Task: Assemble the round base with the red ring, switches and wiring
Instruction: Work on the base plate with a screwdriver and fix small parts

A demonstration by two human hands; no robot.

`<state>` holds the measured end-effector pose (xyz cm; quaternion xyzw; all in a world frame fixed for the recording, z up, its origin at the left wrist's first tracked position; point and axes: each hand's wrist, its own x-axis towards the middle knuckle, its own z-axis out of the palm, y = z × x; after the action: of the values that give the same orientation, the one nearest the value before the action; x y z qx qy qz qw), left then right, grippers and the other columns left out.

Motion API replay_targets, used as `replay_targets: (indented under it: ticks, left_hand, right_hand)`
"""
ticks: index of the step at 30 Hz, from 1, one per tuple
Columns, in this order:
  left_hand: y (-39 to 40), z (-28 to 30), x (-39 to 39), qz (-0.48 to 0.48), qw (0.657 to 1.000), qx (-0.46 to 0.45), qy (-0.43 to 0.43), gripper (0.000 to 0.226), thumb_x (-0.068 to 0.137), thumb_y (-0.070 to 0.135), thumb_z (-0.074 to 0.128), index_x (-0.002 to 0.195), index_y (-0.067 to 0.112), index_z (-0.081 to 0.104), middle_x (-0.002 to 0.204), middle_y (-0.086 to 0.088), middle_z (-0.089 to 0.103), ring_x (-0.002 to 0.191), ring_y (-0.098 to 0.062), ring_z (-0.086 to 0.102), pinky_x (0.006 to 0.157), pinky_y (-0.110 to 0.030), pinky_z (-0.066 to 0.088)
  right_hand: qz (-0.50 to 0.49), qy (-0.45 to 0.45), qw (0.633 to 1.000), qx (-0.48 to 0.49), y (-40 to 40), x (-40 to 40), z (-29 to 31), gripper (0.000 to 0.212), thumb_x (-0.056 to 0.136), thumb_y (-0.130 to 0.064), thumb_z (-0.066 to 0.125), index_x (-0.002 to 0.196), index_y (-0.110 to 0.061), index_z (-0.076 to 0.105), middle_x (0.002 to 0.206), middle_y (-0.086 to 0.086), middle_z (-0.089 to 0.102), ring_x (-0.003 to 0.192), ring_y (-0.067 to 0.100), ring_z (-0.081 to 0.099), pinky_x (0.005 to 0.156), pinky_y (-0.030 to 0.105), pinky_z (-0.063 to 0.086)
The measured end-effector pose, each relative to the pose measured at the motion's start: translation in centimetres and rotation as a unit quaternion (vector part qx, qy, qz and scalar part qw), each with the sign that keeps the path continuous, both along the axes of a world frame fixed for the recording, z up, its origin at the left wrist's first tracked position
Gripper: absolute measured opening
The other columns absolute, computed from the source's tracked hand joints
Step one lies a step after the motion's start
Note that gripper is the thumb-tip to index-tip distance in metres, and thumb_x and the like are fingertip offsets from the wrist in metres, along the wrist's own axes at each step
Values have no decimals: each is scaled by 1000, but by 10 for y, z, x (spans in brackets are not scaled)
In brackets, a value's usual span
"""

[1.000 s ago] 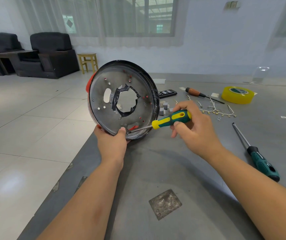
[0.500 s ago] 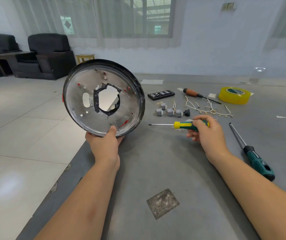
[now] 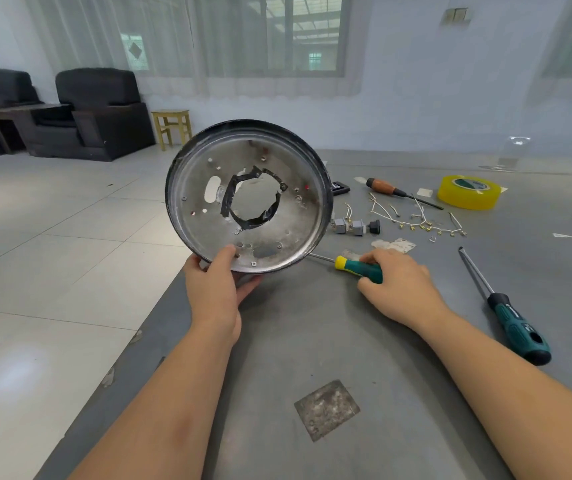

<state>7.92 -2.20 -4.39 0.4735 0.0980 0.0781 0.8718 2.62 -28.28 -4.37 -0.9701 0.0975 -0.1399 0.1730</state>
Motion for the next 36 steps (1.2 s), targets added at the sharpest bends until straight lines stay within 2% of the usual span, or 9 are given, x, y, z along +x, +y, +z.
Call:
replay_targets:
  ticks: [3, 5, 10, 15, 19, 23, 27, 31, 36]
  left_hand:
    - [1, 2, 0, -6, 1000, 6, 2, 19, 95, 22, 66, 114, 22, 63, 109, -6, 74, 84, -20, 79, 73, -50, 66]
    - [2, 3, 0, -2, 1000, 29, 4, 15, 96, 29, 64, 110, 24, 65, 99, -1, 76, 78, -16, 78, 70, -45, 66]
    - [0, 7, -3, -21, 996, 86, -34, 24, 96, 50, 62, 107, 30, 71, 87, 15, 78, 78, -6, 77, 76, -42, 64]
    - [2, 13, -9, -41, 996, 78, -20, 42, 92, 74, 57, 94, 40, 82, 100, 6, 82, 86, -15, 80, 78, -41, 62]
    - [5, 19, -14, -73, 995, 69, -2, 74, 87, 89, 44, 125, 33, 74, 104, 4, 80, 85, -17, 79, 85, -43, 61]
    - [1, 28, -21, -92, 995, 23, -33, 80, 83, 87, 49, 139, 32, 62, 126, -2, 76, 116, -30, 73, 106, -56, 54]
    - [-5, 29, -26, -98, 993, -50, -52, 103, 76, 81, 66, 159, 27, 38, 143, -4, 65, 121, -31, 69, 112, -58, 49]
    - [-20, 22, -38, -171, 982, -21, -75, 89, 81, 64, 73, 156, 27, 42, 142, -7, 66, 123, -33, 67, 106, -54, 53]
    - [-40, 12, -47, -285, 958, -24, 7, 68, 89, 31, 77, 151, 21, 52, 133, -7, 73, 124, -28, 69, 108, -45, 54]
  right_hand:
    - [-10, -19, 999, -46, 4, 3, 1, 29, 98, -51, 45, 115, -35, 63, 114, -9, 63, 116, 19, 55, 95, 40, 29]
    - [-5, -74, 997, -22, 9, 4, 7, 42, 102, -56, 26, 98, -33, 61, 99, -10, 64, 107, 19, 57, 88, 38, 29]
    - [50, -182, 944, 272, 28, -3, 27, 60, 93, -76, 20, 87, -33, 61, 80, -16, 66, 86, -9, 58, 71, 2, 37]
    - [36, -117, 922, 367, 36, 1, 31, 50, 96, -68, 36, 77, -29, 61, 74, -7, 64, 69, 12, 57, 67, 29, 42]
    - [67, -89, 851, 513, 43, 1, 35, 28, 85, -38, 52, 88, -12, 61, 70, 7, 64, 53, 22, 58, 50, 32, 43]
    - [36, -88, 784, 613, 50, 2, 30, 15, 90, -9, 47, 82, -13, 59, 65, 3, 63, 52, 17, 59, 46, 29, 49]
    - [29, -103, 744, 659, 59, 2, 26, 21, 91, -2, 43, 87, -16, 57, 67, 1, 67, 54, 15, 61, 45, 29, 49]
    - [67, -92, 682, 722, 71, -1, 23, 31, 92, 8, 42, 108, -12, 59, 85, 4, 78, 66, 17, 73, 57, 31, 59]
    - [119, -65, 628, 766, 86, -6, 16, 48, 93, 12, 42, 134, -9, 56, 117, 17, 74, 99, 29, 75, 76, 35, 62]
